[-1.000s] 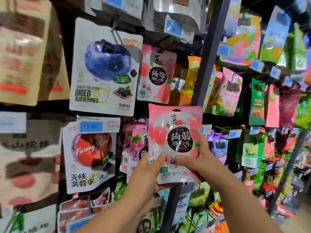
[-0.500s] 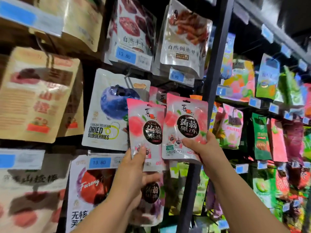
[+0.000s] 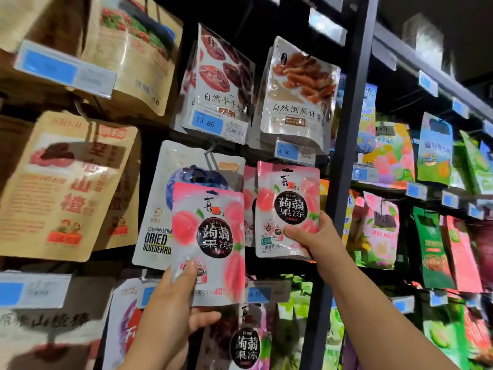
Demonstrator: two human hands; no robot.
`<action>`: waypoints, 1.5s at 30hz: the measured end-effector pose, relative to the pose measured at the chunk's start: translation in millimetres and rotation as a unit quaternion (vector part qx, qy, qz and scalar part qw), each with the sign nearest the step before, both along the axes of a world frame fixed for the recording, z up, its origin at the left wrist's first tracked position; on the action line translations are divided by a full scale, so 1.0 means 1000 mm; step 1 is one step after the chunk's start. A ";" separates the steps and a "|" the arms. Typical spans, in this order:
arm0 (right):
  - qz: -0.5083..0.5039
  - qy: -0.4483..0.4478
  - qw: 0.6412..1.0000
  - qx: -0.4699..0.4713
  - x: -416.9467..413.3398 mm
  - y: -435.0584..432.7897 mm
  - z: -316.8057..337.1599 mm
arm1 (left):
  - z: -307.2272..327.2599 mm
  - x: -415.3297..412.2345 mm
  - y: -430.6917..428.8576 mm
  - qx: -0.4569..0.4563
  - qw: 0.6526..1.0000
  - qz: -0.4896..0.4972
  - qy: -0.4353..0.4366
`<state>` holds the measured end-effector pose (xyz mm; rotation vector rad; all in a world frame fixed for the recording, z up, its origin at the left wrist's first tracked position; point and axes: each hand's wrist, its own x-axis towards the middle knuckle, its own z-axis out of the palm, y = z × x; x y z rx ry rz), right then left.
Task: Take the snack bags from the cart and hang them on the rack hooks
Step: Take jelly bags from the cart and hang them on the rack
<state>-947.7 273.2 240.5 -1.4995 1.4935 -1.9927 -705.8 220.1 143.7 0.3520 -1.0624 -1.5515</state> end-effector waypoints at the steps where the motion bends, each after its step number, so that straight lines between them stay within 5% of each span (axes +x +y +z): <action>1: 0.002 -0.002 1.000 0.000 -0.002 -0.003 0.001 | 0.001 0.001 0.000 -0.003 1.000 0.001 0.002; 11: 0.052 -0.053 0.997 -0.004 -0.007 -0.018 0.007 | 0.009 0.005 -0.003 -0.050 0.998 0.034 -0.030; 18: 0.060 -0.061 0.996 0.013 -0.010 -0.024 0.009 | 0.017 0.005 -0.003 -0.003 1.000 0.010 0.015; 26: -0.155 0.052 0.984 0.072 -0.008 -0.043 -0.001 | 0.026 -0.008 -0.002 -0.010 0.999 -0.024 0.031; 32: -0.289 0.179 0.933 -0.115 0.018 -0.021 -0.019 | 0.037 -0.034 -0.003 -0.027 0.998 -0.050 0.009; 34: -0.247 0.178 0.939 -0.163 0.027 -0.014 -0.019 | 0.042 -0.045 -0.004 -0.031 0.998 -0.056 0.001; 38: -0.045 0.146 0.987 -0.049 0.029 -0.014 -0.018 | 0.052 -0.069 -0.007 -0.034 0.995 -0.096 -0.009; 45: -0.040 0.091 0.993 -0.067 0.015 -0.018 -0.009 | 0.075 -0.093 -0.008 -0.048 0.989 -0.130 -0.059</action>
